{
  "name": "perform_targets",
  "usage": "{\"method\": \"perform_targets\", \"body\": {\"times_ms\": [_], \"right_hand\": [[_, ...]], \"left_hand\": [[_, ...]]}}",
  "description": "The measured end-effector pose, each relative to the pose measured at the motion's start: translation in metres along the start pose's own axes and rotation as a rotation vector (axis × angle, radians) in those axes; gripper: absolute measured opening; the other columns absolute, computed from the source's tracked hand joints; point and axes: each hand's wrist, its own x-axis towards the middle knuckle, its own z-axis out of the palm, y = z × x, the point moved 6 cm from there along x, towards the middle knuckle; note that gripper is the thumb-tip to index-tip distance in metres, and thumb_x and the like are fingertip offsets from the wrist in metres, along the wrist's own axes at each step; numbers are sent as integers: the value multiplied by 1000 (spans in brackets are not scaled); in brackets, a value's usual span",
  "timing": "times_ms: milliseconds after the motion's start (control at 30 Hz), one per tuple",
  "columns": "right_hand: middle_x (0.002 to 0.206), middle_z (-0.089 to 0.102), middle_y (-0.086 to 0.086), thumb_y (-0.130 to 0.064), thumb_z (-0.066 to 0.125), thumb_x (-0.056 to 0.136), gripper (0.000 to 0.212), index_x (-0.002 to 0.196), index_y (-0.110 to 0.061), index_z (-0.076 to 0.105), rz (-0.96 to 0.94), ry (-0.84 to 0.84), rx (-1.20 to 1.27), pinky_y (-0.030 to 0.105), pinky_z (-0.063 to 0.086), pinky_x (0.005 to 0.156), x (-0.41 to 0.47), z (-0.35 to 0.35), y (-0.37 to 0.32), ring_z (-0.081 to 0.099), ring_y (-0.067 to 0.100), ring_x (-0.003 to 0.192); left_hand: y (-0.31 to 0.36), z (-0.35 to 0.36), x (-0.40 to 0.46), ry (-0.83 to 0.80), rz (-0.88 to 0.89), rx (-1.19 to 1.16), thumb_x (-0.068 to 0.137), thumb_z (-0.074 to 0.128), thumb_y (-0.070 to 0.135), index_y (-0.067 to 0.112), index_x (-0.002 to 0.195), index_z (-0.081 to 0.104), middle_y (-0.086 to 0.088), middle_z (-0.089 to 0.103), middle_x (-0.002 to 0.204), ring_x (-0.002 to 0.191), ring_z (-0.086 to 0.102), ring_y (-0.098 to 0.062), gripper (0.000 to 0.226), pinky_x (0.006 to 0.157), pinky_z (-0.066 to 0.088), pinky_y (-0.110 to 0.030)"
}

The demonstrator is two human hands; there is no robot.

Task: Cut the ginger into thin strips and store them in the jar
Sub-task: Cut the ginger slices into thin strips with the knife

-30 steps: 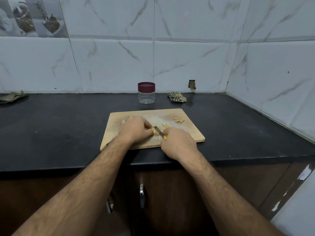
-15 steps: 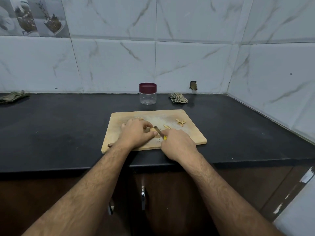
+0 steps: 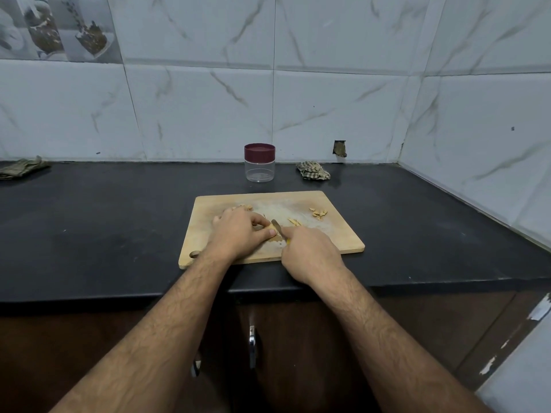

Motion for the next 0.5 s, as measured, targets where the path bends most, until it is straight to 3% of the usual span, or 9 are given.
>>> {"method": "perform_targets", "body": {"times_ms": [367,500], "right_hand": [[129,61,5,-12,44,95,50,141,-29,51,0,6,-2,33,47,90,2,2,-2,55,25,118],[123,63,6,-10,44,94,45,135,-24,56,3,-1,-29,32,46,83,4,4,-4,56,25,114]], "left_hand": [[-2,2,3,-2,-4,-6,83,62,64,44,109,71,6,62,131,128,48,-18,34,101,34,-43],[-5,4,4,-33,-21,-19,84,62,61,47,109,70,6,59,137,131,45,-19,30,104,32,-45]]}}
